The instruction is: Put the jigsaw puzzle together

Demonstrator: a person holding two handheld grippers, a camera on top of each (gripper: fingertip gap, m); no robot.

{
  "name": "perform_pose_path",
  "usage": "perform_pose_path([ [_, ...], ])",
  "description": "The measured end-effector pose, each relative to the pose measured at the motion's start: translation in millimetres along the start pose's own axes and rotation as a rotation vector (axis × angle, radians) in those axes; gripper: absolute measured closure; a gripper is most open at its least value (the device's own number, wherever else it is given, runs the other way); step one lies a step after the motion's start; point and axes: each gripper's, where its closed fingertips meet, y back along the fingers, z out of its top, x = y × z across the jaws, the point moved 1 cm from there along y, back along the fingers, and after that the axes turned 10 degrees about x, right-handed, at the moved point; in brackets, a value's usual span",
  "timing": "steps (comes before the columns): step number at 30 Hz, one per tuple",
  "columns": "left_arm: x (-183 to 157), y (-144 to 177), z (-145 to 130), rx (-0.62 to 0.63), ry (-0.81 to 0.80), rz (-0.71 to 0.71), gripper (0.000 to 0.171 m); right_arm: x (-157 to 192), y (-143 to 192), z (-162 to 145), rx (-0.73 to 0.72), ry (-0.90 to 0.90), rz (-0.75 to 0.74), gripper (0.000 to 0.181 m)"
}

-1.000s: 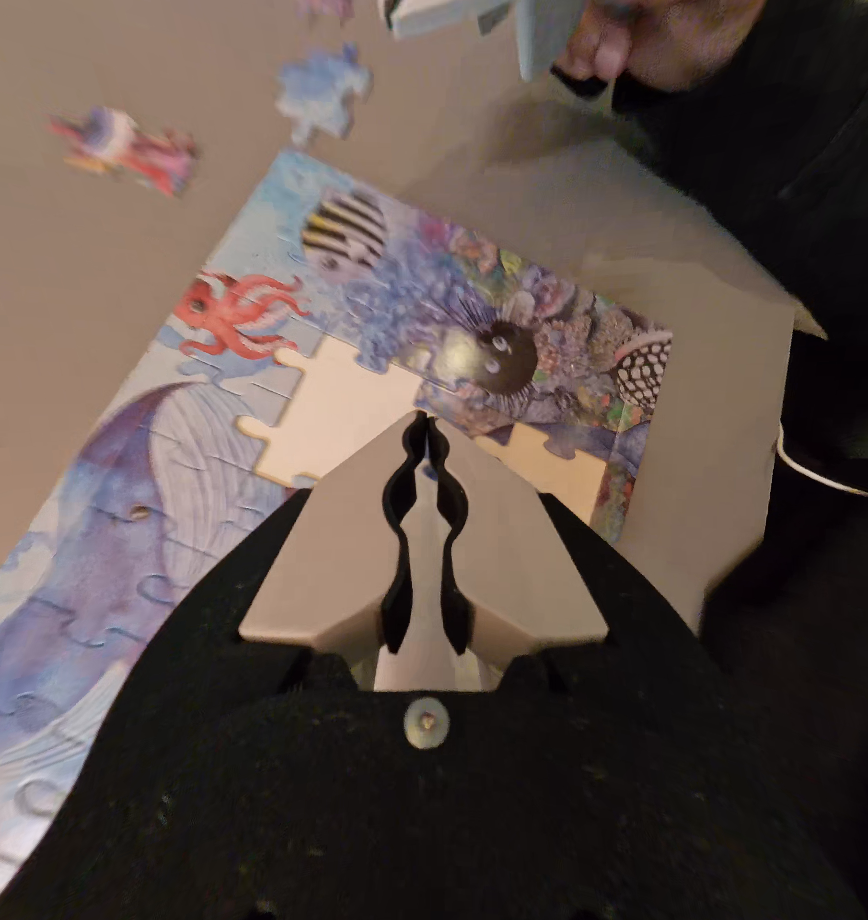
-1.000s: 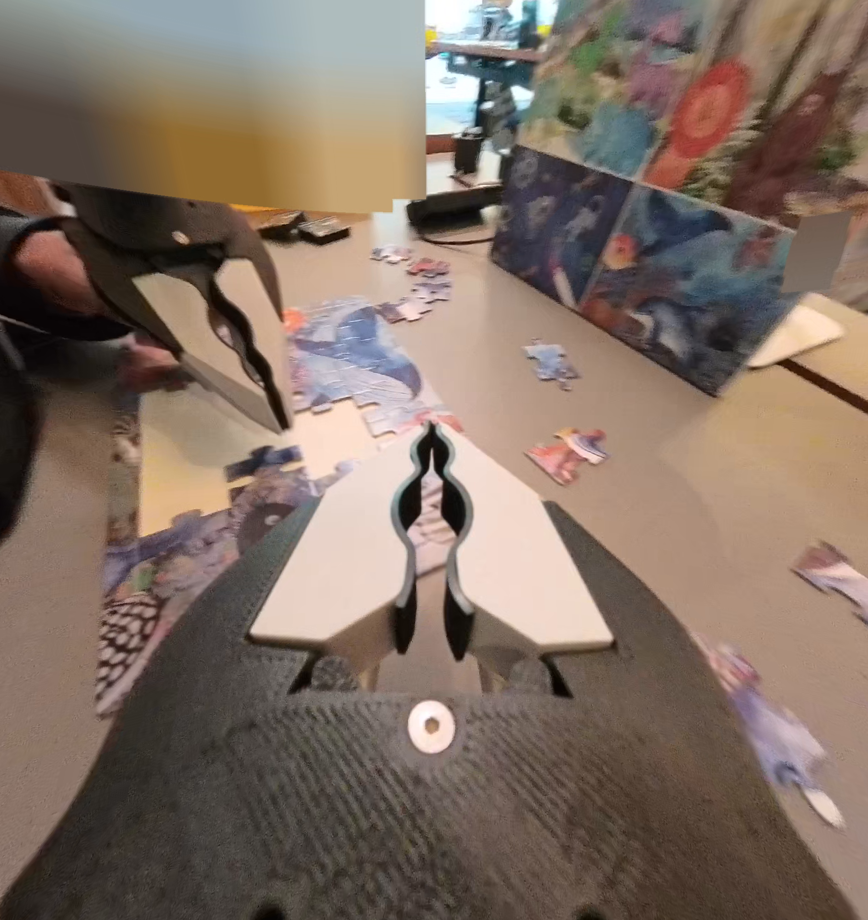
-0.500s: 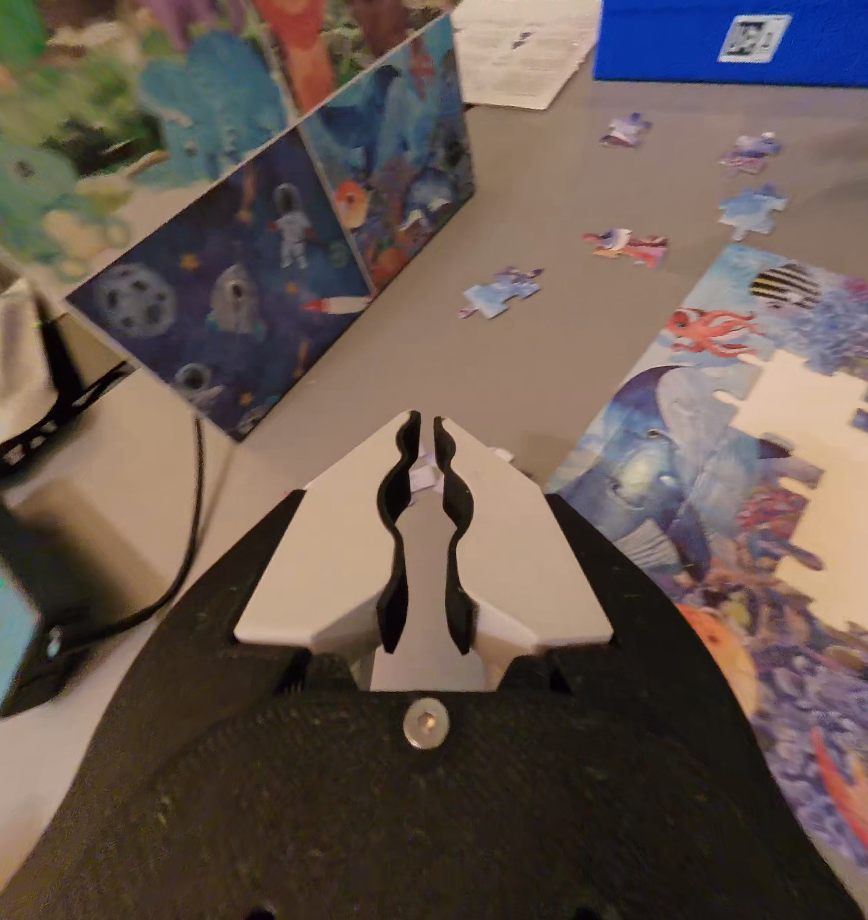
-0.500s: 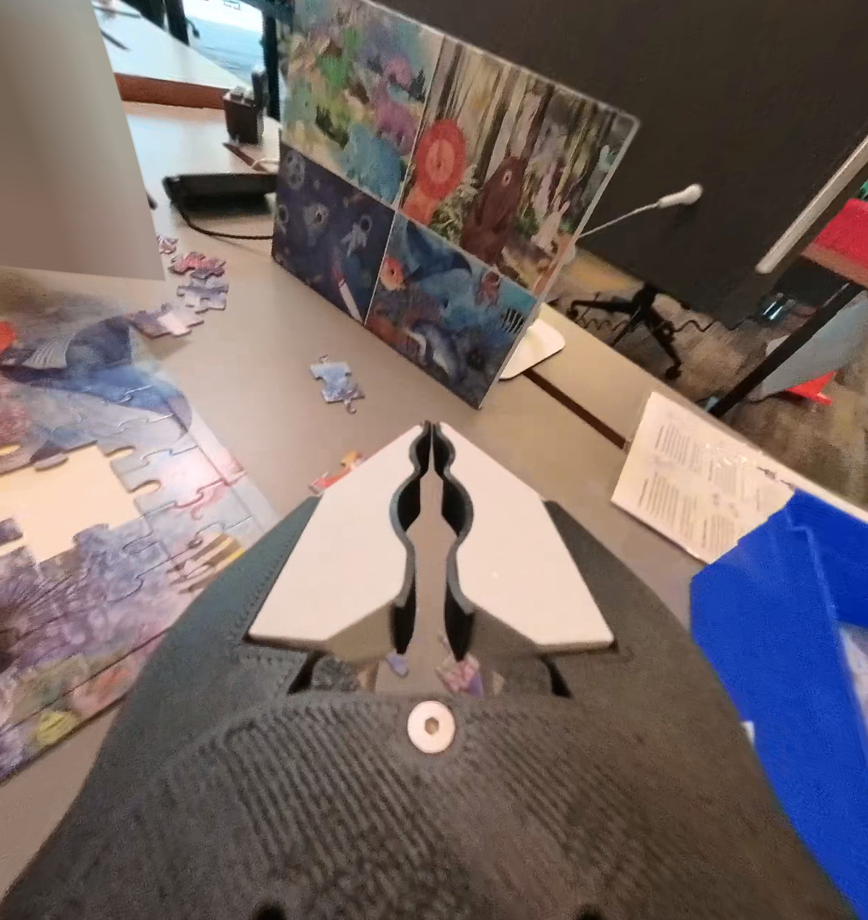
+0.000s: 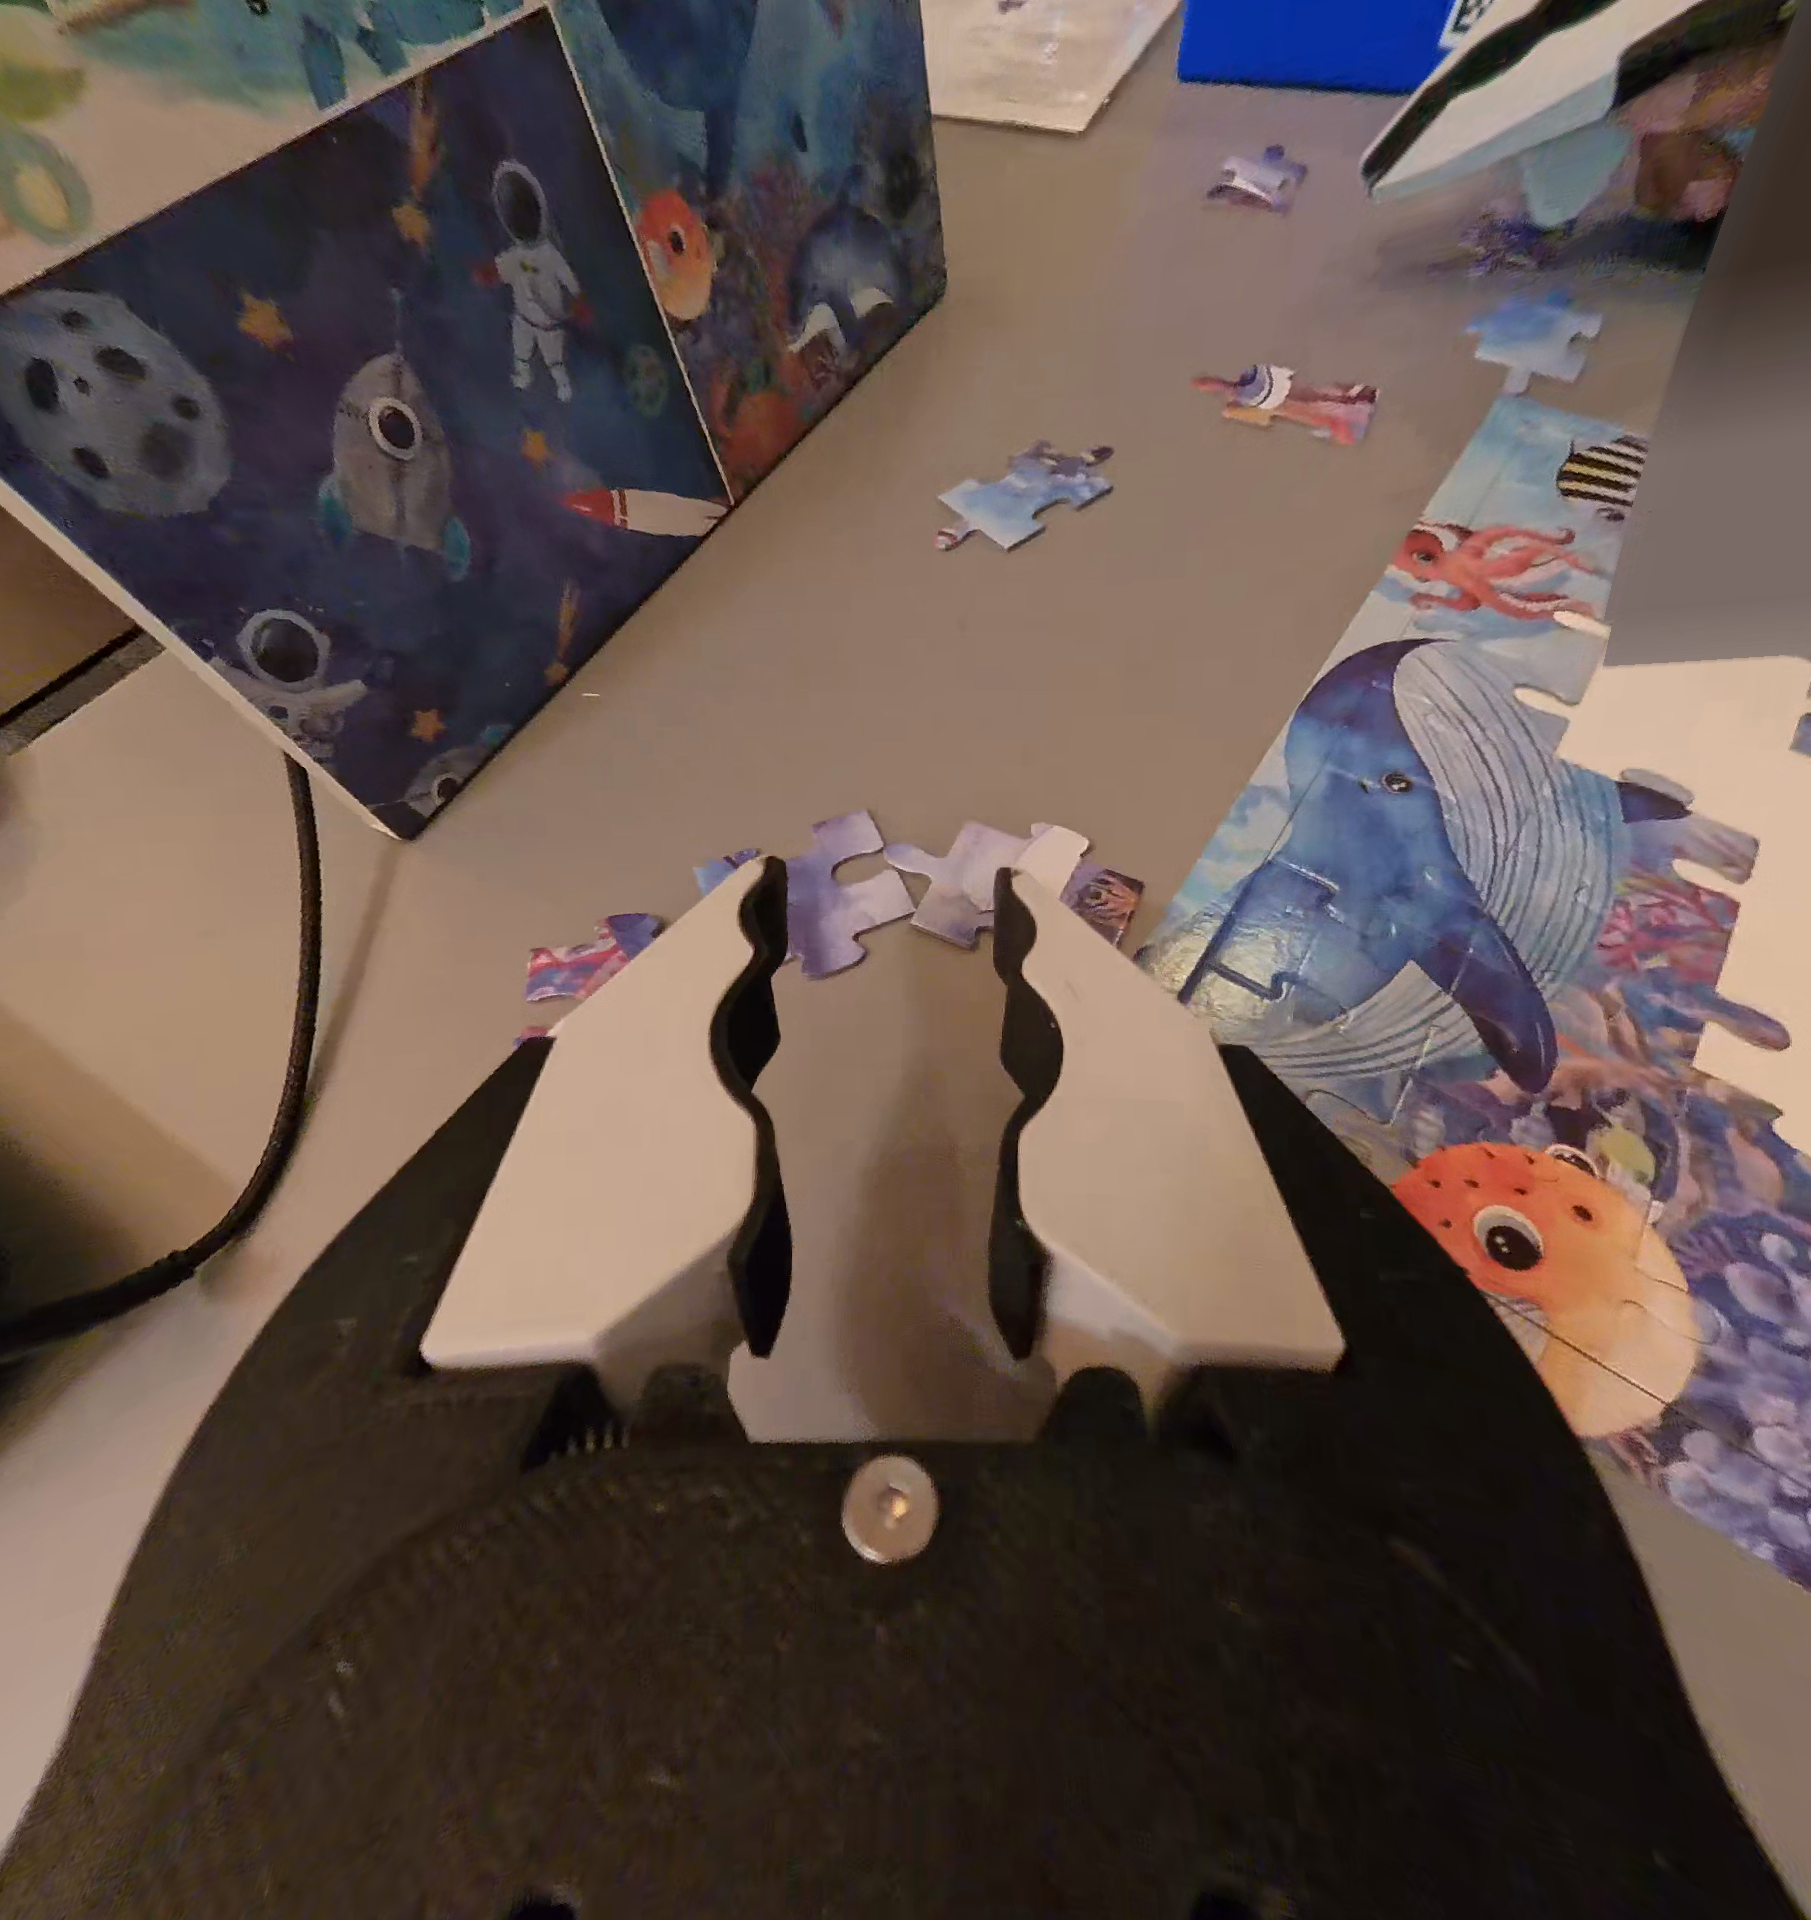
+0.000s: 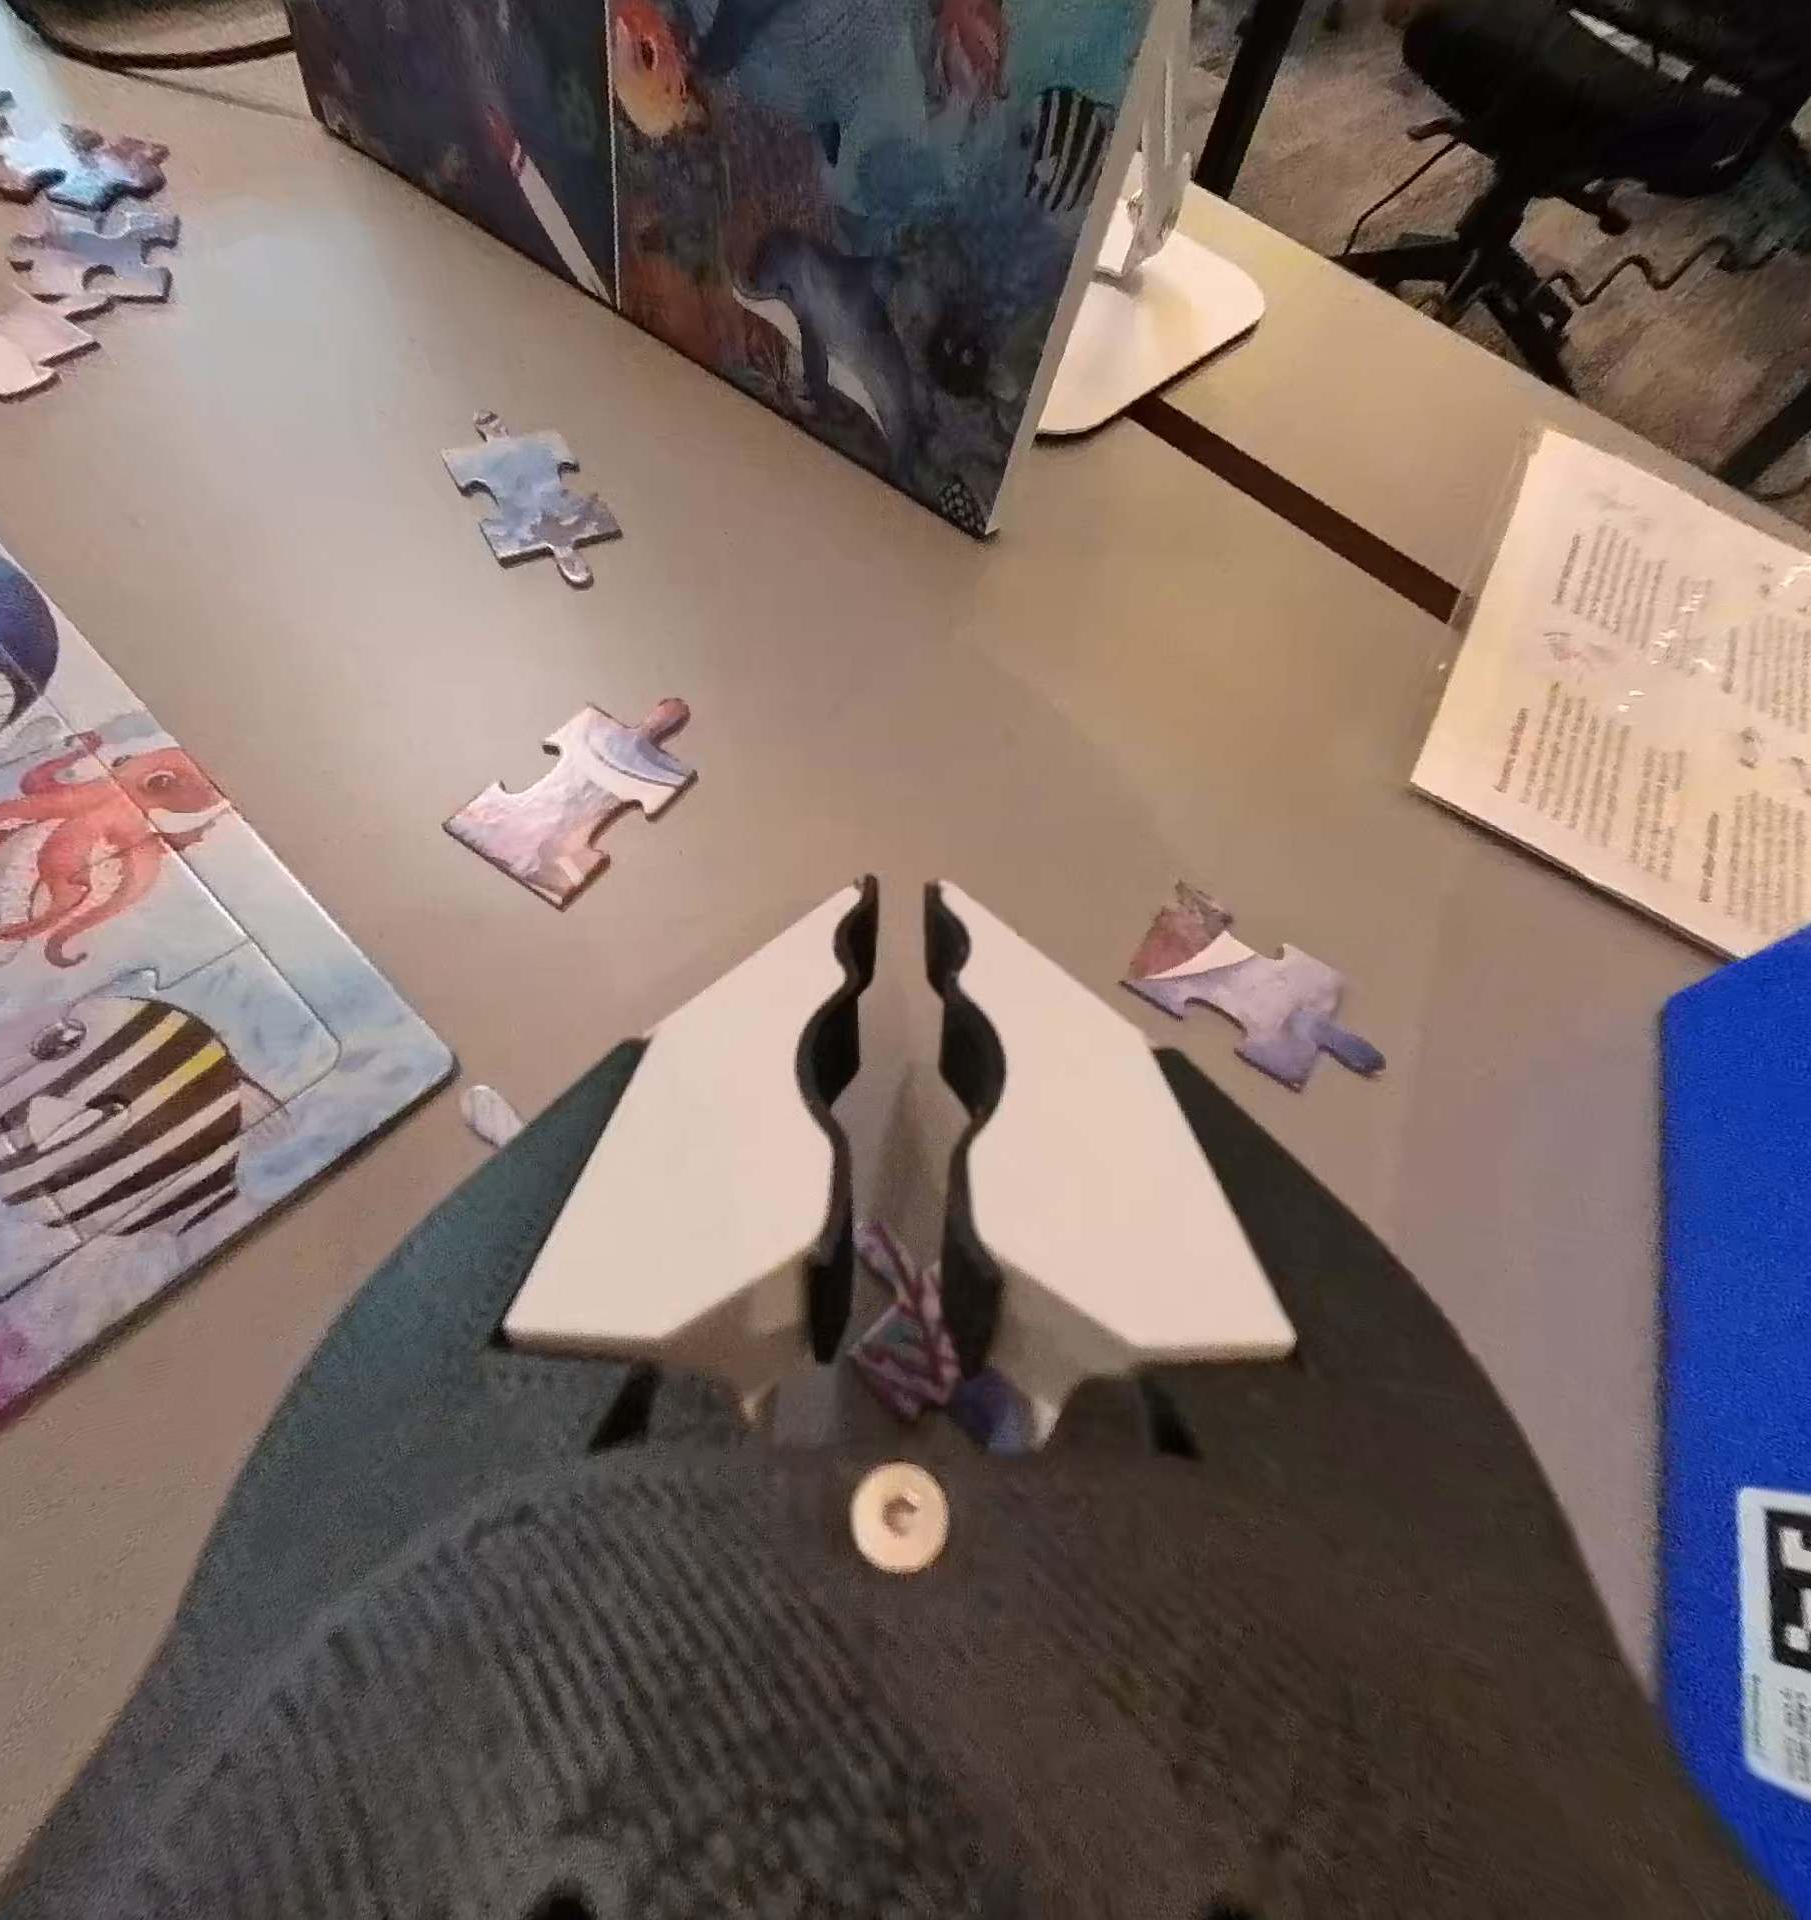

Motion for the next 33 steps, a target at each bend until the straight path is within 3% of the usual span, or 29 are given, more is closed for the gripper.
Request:
perform_pose_path([
  [10,10,-2,-2,0.008,0.129,-0.064,0.102,-12,0,3,-0.018,-0.092,-0.012,0.155],
  [33,10,-1,-1,0.002,0.126,-0.069,0.100,-25,4,3,-0.049,-0.189,-0.017,0.138],
])
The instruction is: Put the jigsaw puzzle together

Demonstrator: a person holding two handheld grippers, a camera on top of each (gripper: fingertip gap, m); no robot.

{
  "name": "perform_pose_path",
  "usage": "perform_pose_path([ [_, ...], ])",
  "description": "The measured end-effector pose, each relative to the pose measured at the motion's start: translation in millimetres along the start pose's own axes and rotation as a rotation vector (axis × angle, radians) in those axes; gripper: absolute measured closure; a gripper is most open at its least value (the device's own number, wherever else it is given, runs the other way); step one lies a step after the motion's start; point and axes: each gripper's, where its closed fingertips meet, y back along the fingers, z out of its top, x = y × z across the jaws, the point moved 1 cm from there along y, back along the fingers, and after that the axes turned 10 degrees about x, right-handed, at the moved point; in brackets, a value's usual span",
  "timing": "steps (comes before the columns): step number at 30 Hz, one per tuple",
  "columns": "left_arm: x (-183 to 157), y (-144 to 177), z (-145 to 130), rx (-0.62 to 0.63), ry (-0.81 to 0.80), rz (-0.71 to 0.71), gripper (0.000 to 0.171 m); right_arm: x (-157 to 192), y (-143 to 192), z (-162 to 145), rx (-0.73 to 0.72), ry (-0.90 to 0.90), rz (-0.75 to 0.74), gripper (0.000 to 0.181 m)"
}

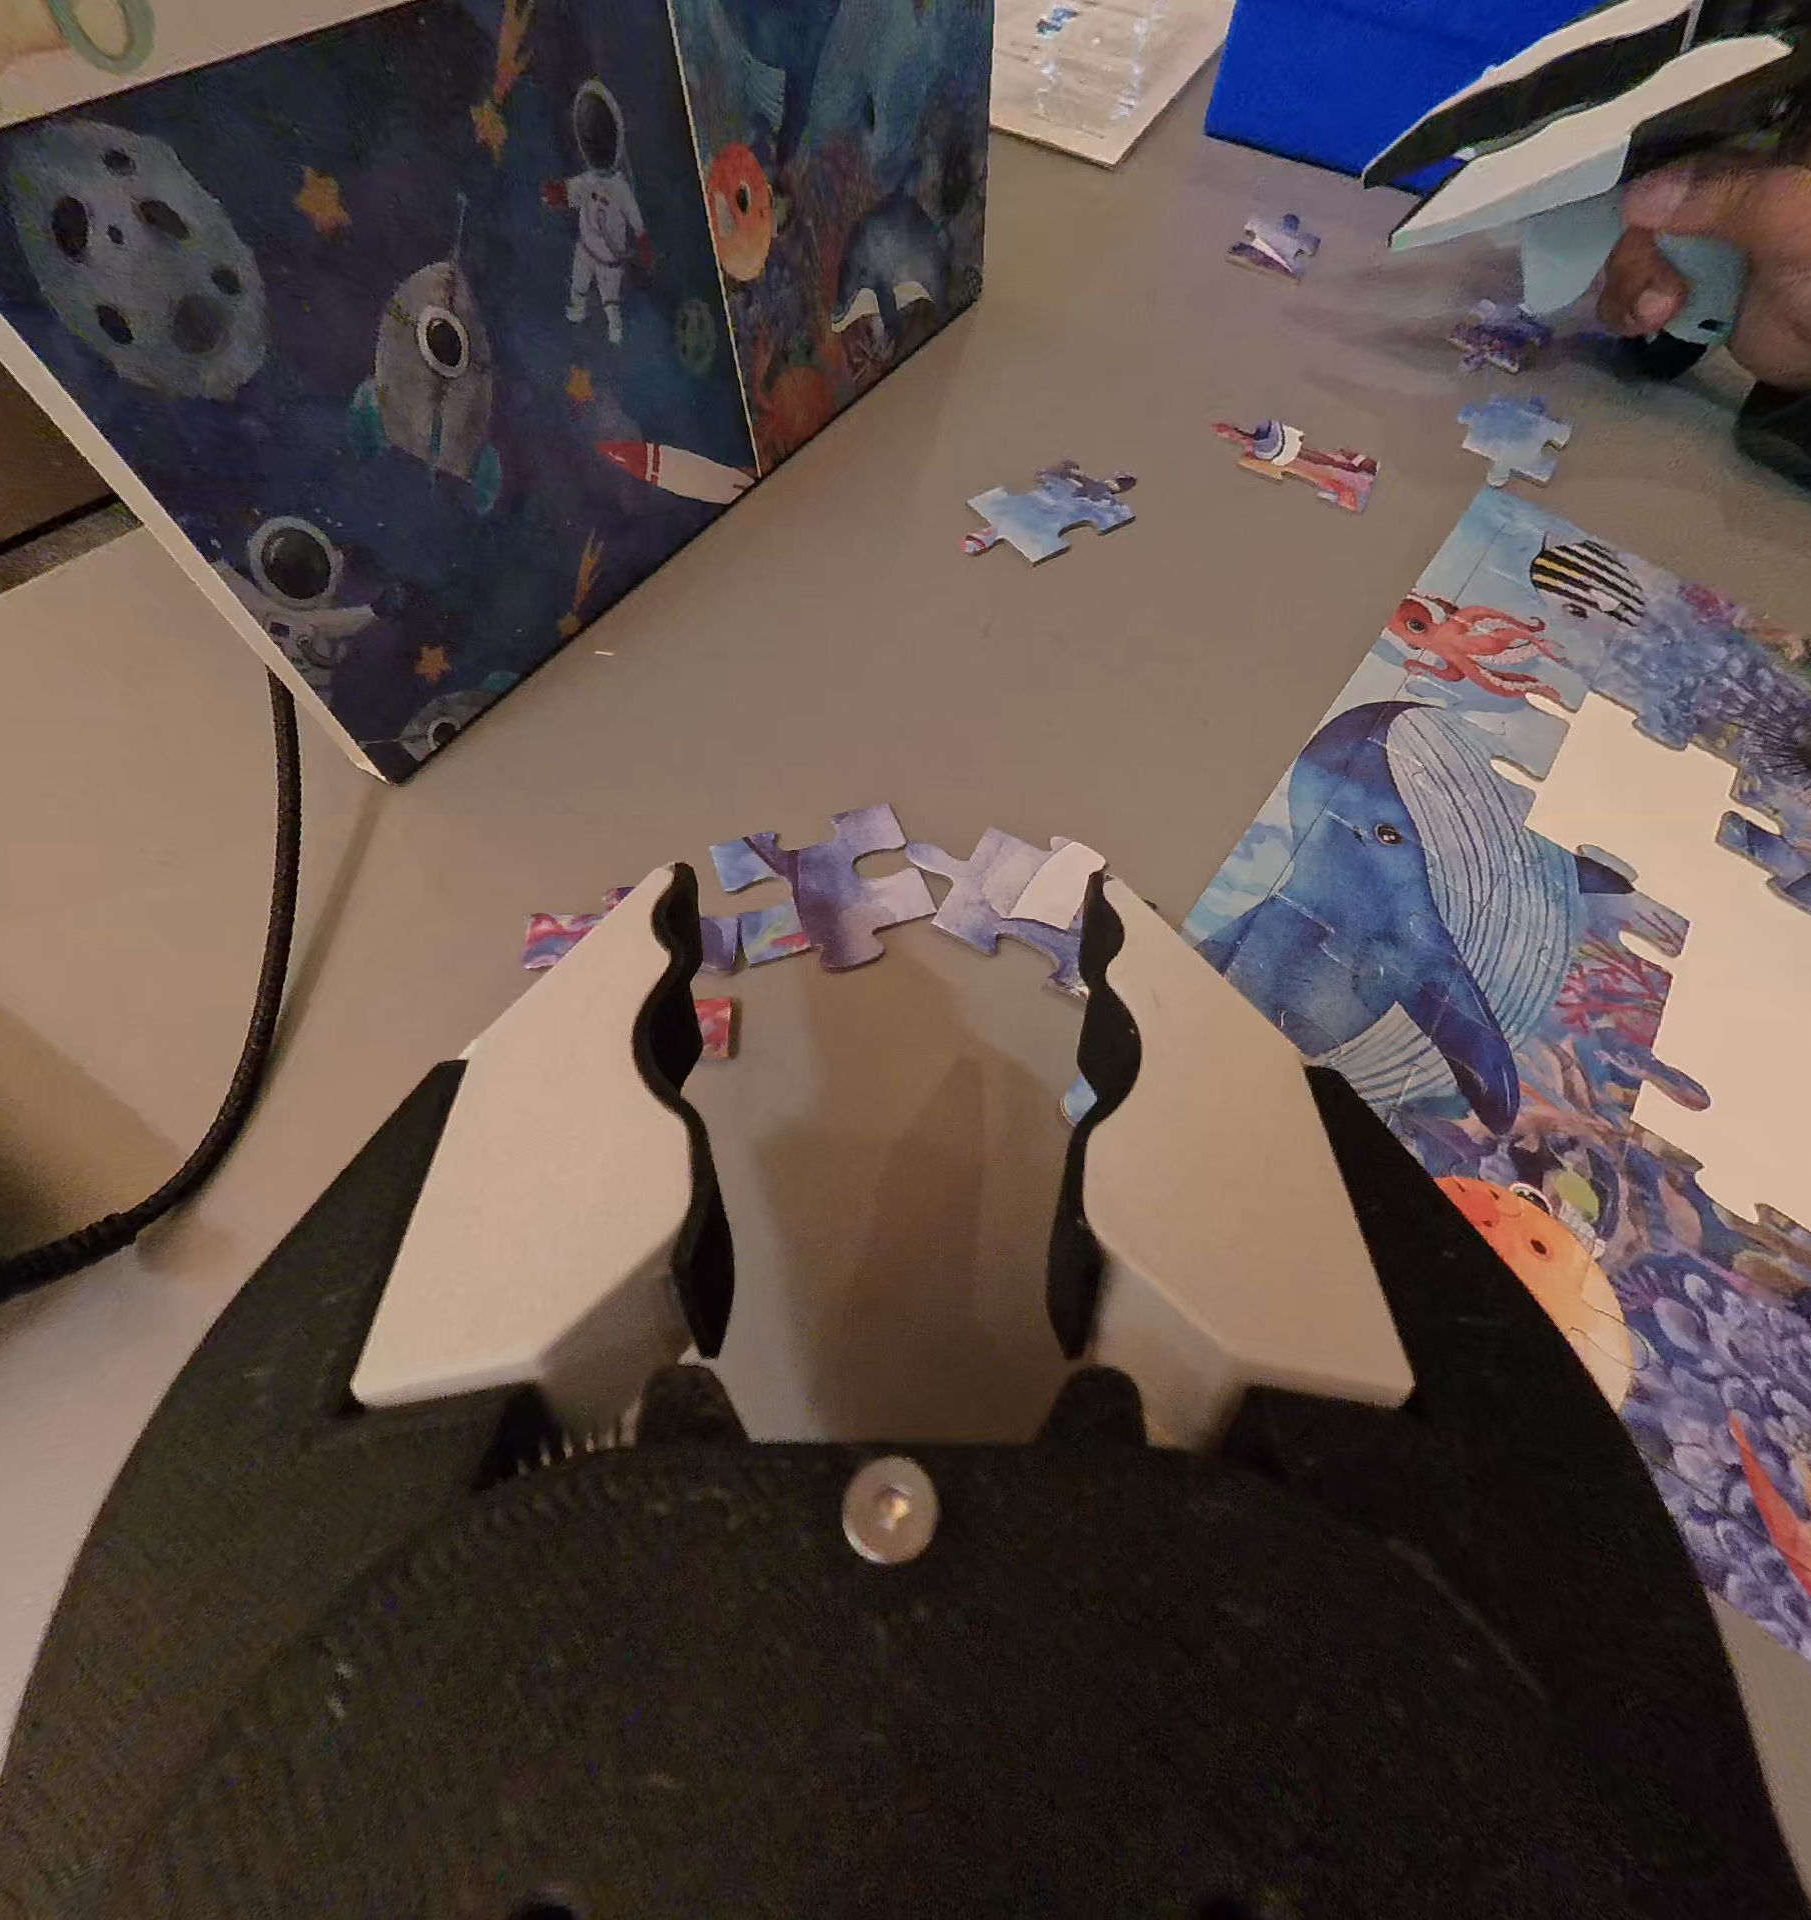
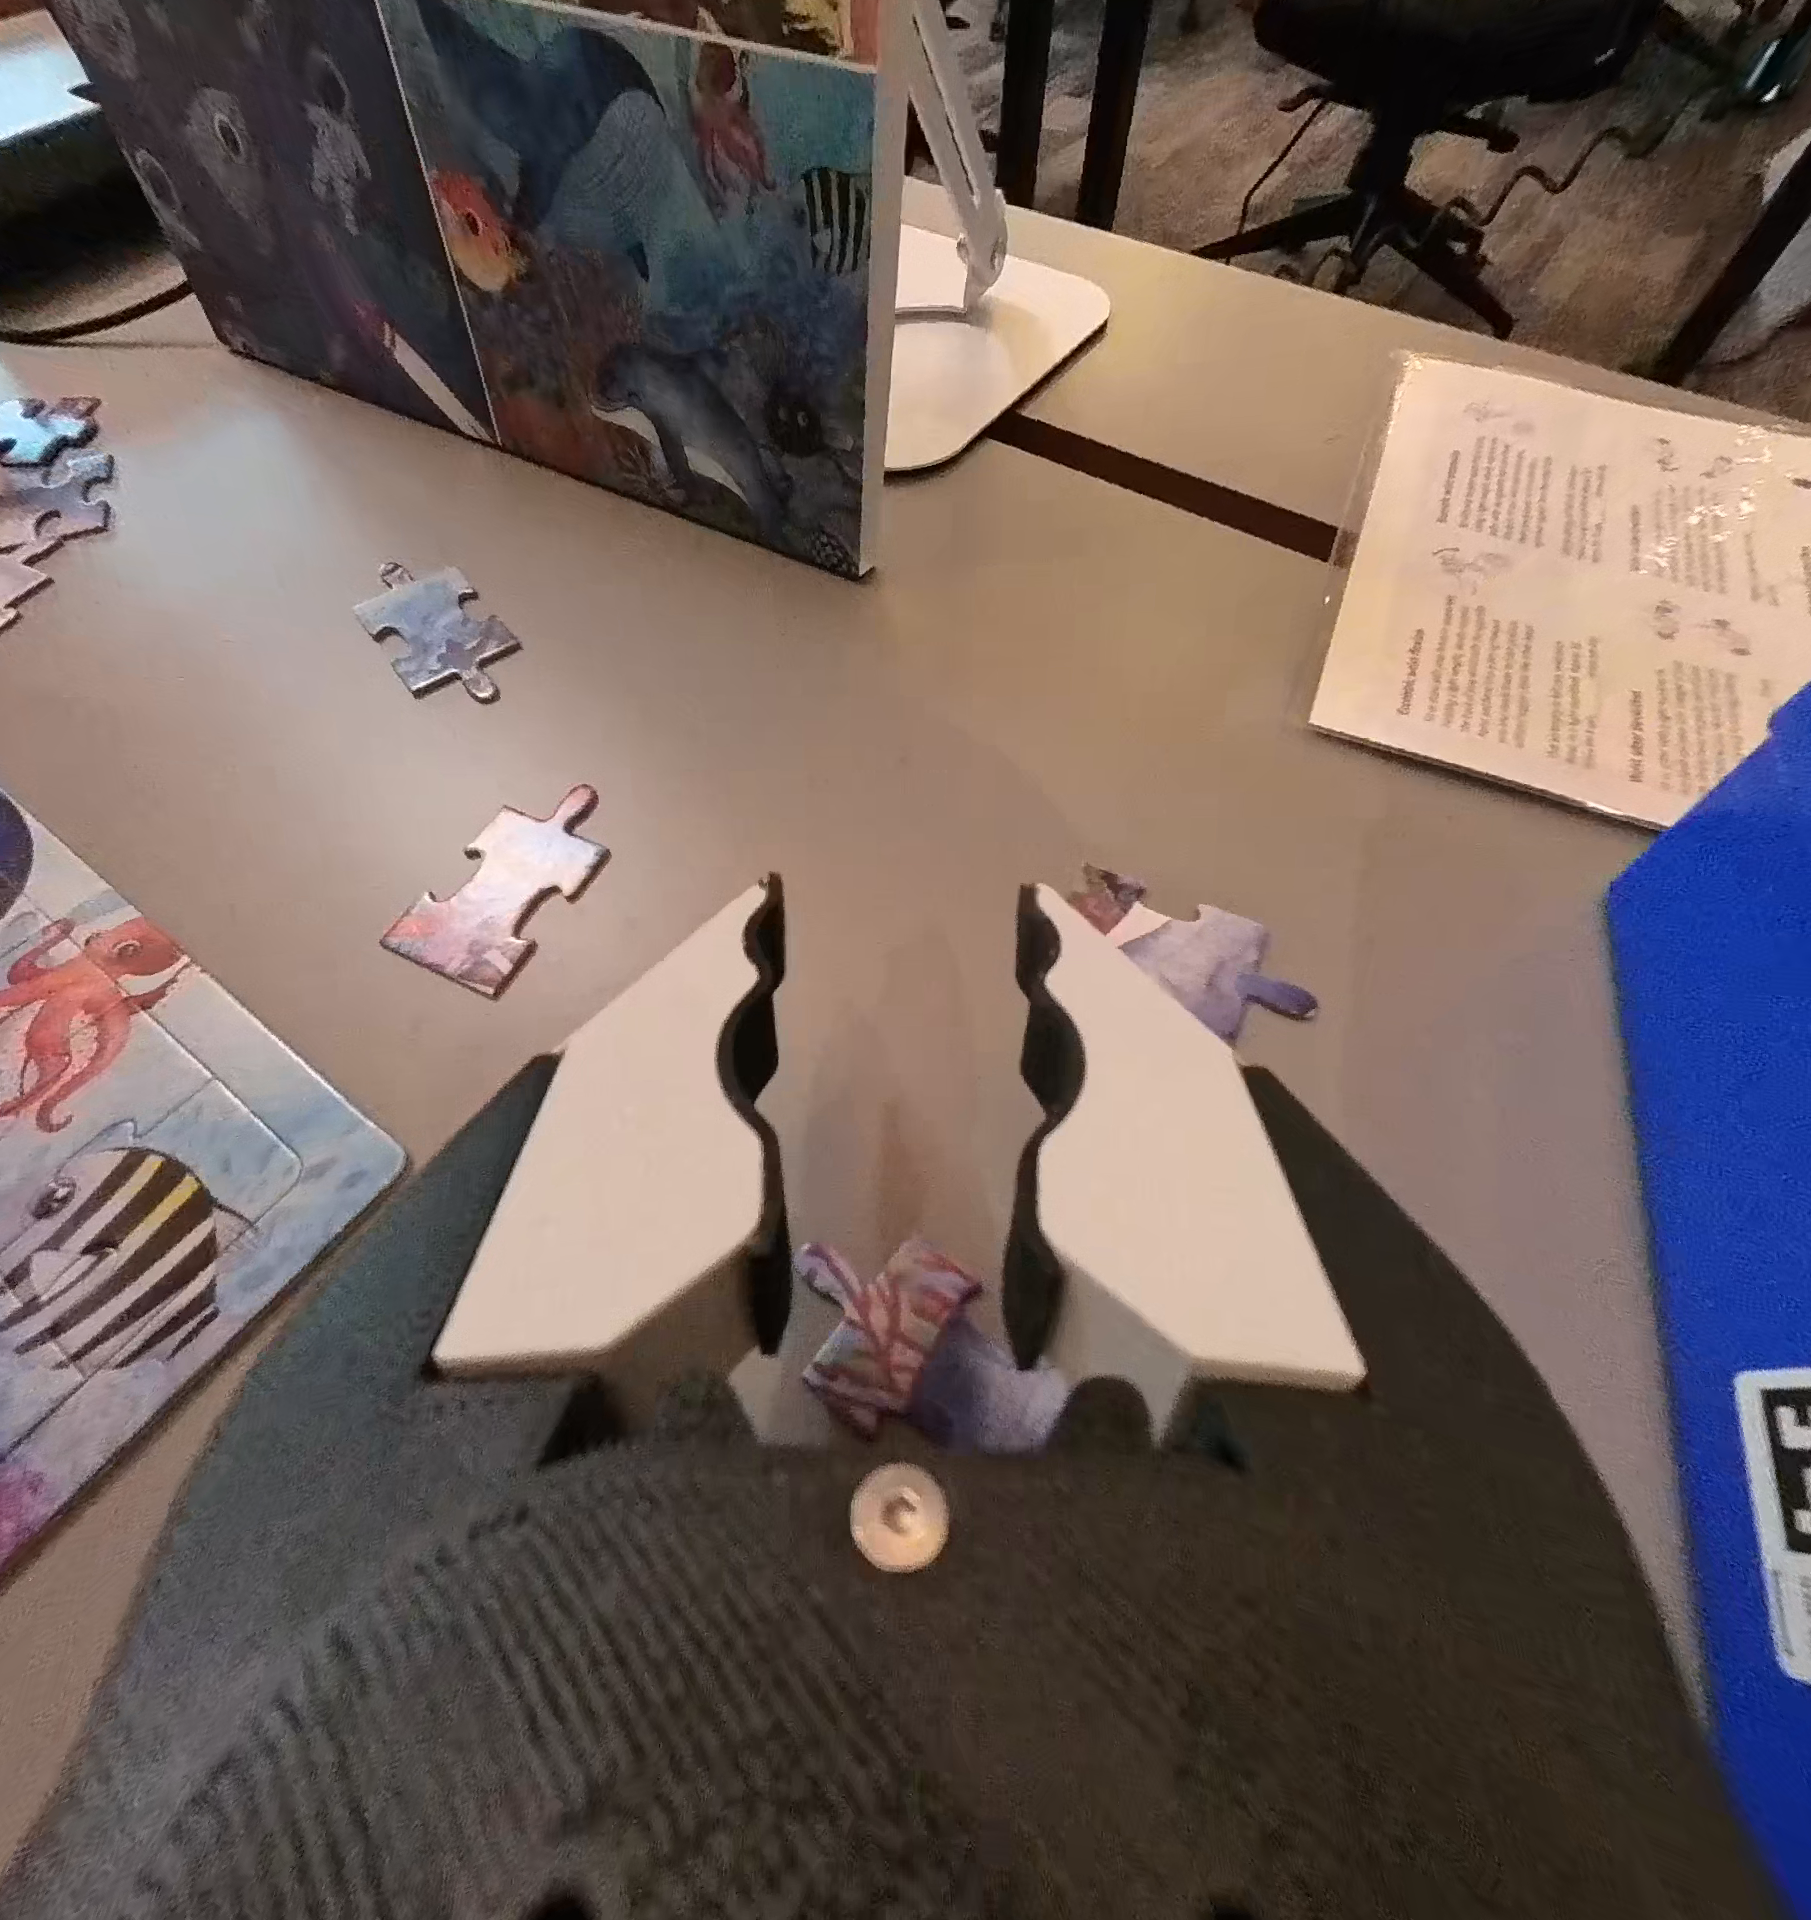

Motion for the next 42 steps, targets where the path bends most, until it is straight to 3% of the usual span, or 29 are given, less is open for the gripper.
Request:
perform_pose_path([
  [9,-3,-8,-6,0.066,-0.069,0.051,0.100,-1,-1,-2,0.016,0.010,-0.028,0.125],
  [21,0,-3,-2,0.021,-0.004,-0.005,0.100,-23,22,4,-0.111,-0.123,-0.023,0.128],
  [42,0,-10,-7,0.082,-0.071,0.092,0.098,-26,21,-1,-0.062,-0.057,-0.110,0.128],
])
